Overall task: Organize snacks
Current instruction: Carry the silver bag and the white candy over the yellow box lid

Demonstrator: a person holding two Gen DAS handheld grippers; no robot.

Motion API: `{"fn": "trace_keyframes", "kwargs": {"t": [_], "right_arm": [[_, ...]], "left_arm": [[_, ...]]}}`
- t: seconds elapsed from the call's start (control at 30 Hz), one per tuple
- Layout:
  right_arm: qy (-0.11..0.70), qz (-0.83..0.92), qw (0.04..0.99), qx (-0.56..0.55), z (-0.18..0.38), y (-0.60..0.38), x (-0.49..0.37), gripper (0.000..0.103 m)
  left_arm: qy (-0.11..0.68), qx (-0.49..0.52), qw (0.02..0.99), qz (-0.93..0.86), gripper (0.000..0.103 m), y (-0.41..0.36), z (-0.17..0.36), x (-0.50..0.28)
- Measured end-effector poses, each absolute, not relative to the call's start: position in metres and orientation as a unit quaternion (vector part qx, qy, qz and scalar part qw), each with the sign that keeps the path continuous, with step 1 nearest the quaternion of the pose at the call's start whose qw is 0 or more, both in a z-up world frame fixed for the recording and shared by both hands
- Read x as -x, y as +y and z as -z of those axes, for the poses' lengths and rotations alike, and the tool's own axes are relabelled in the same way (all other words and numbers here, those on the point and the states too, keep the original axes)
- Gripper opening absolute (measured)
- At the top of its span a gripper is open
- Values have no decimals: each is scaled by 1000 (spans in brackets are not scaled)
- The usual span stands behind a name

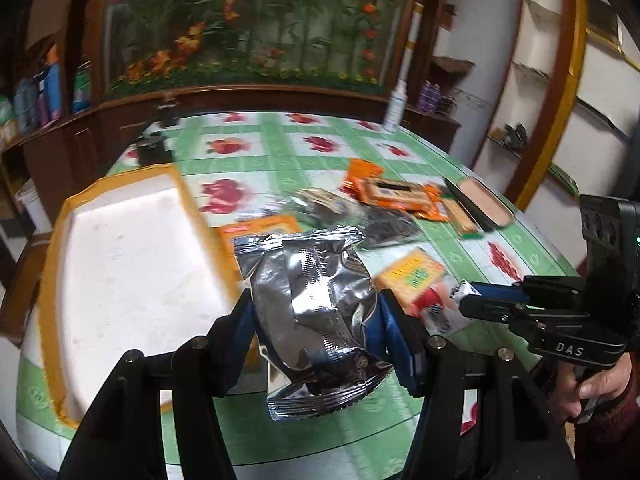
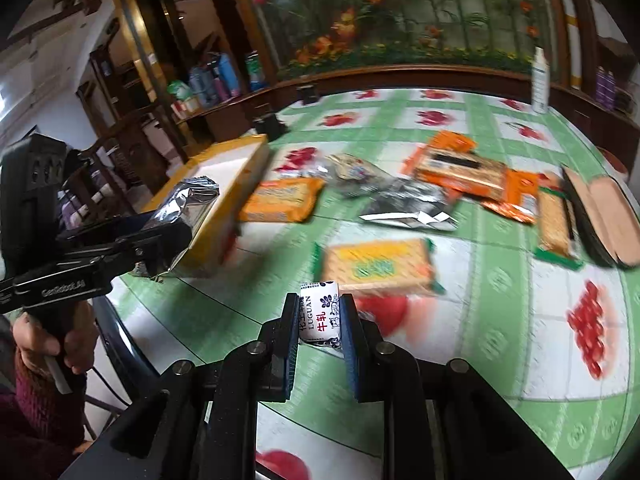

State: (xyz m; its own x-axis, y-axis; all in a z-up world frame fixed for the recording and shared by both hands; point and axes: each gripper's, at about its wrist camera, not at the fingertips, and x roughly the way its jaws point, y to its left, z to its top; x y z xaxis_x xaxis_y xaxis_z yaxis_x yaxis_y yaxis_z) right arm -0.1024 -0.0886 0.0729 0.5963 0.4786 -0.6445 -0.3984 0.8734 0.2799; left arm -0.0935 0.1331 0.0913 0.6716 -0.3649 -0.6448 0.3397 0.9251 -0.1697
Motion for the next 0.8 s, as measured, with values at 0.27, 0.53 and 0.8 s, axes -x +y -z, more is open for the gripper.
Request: {"fn": "trace_keyframes", "kwargs": {"t": [0.27,0.53,0.8], "right_arm": [[371,-304,876,-36,-102,-29,73,21],[376,-347,858,-31,-129,34,27,21],[424,-359,829,-64,-131,99,-61,21]], "left_arm": [[357,59,924,128,60,204,-97,83],[384,80,916,87,60,256,-95,49],[428,87,898,52,60,288,-80,-17]]}}
